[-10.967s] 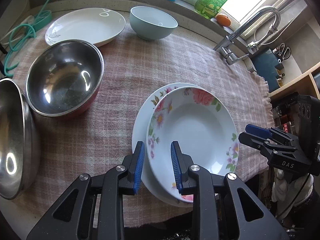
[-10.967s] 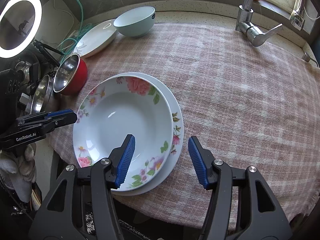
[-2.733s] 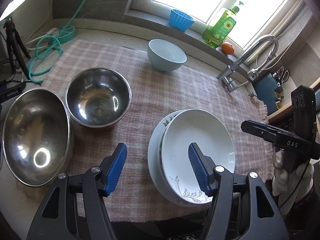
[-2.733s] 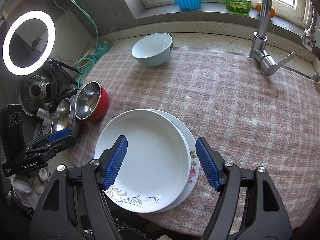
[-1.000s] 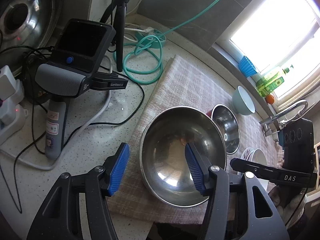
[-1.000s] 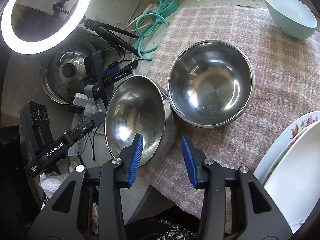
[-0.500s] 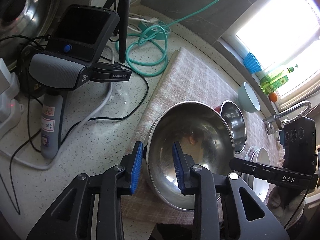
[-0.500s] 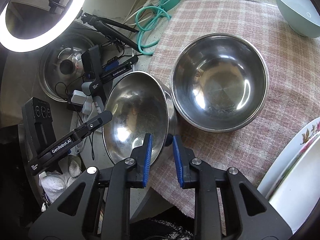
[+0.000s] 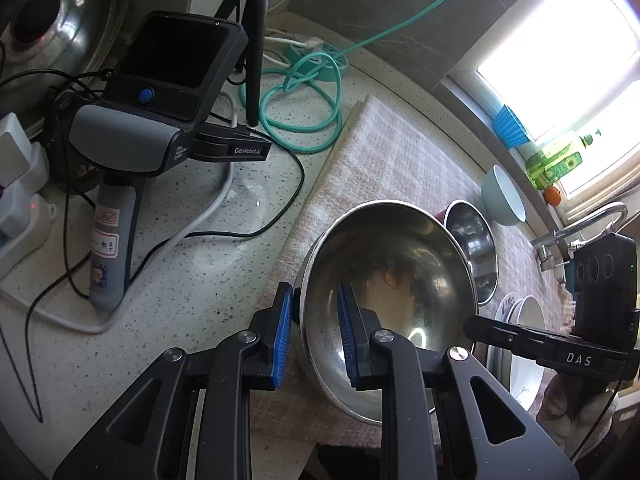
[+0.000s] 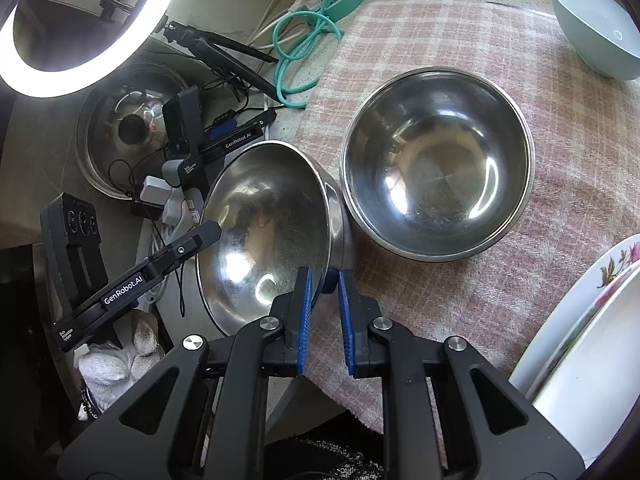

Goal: Organize plates and bowls
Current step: 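Grasp the large steel bowl rim with the left gripper and lift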

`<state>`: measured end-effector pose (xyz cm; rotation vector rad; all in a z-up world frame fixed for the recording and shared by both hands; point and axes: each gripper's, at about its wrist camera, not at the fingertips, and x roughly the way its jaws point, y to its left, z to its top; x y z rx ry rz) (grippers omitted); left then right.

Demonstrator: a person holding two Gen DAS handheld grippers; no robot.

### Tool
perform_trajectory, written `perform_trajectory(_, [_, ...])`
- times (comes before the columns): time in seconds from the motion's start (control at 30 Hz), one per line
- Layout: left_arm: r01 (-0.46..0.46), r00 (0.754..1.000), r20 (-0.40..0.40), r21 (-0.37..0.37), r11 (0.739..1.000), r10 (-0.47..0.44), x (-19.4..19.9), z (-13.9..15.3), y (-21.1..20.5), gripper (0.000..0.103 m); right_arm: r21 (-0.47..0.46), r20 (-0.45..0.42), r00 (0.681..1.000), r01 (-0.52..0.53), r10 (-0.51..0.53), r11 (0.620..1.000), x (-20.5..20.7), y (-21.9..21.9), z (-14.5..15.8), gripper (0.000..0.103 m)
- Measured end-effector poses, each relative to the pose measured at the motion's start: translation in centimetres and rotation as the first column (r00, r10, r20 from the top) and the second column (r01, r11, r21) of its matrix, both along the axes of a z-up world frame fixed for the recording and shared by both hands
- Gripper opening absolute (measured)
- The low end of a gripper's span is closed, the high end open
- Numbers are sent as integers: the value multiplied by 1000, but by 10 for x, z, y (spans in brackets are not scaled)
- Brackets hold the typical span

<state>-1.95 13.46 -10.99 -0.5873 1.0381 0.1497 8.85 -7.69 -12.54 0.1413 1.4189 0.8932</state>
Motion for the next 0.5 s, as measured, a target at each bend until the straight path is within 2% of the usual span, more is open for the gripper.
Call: perform_trajectory(0.5, [7,996,92,45,999,-11,-2,48,-18,21,66,62,998,3,-7,998,-3,-20,45,14])
